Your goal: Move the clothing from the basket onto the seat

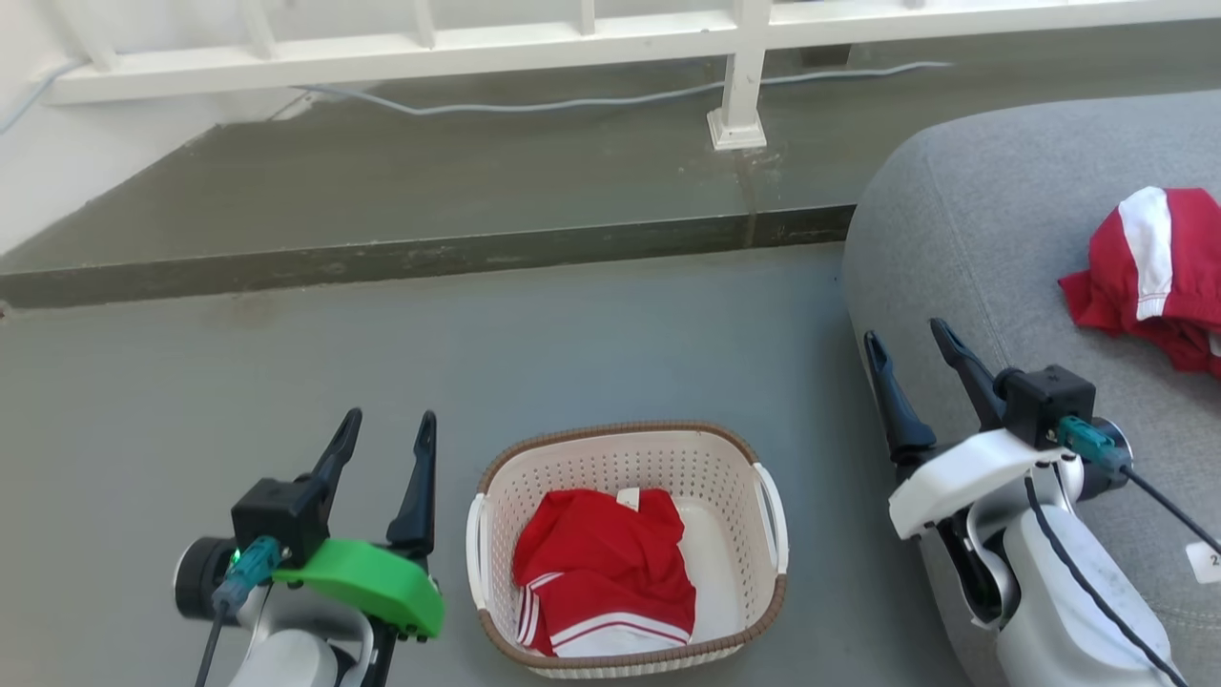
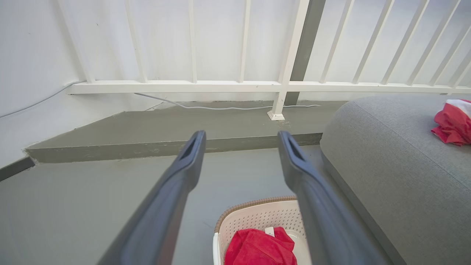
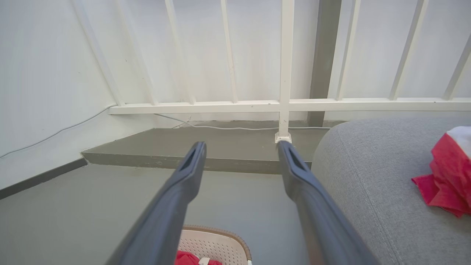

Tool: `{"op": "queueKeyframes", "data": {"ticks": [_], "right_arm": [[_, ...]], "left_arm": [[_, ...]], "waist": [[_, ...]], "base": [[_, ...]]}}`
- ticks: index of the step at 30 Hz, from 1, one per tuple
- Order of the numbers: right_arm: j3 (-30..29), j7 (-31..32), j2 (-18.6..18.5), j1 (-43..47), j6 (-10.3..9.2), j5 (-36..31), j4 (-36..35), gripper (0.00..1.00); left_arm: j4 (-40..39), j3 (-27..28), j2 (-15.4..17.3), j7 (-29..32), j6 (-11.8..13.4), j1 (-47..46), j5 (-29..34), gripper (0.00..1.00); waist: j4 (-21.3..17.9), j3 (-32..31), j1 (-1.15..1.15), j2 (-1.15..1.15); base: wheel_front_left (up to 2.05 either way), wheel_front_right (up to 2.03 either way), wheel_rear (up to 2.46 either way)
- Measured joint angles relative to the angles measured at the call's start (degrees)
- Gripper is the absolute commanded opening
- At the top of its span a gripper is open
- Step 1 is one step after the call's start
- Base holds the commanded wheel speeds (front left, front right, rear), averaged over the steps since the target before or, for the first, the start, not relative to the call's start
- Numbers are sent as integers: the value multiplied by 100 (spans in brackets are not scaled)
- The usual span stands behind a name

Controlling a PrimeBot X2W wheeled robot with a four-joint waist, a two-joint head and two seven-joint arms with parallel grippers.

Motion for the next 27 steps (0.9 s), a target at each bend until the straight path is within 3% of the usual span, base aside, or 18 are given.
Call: {"op": "queueKeyframes", "data": {"ticks": [10, 27], "right_arm": [[-16, 54, 7, 341, -160, 1, -339, 100], [-22, 263, 15, 600, -175, 13, -817, 100]], "left_arm": [[-24, 136, 40, -14, 5, 194, 0, 100], [-81, 234, 44, -13, 55, 340, 1, 100]], "waist": [[-14, -101, 0, 0], [-89, -110, 0, 0]], "base": [[0, 0, 0], [0, 0, 0]]}}
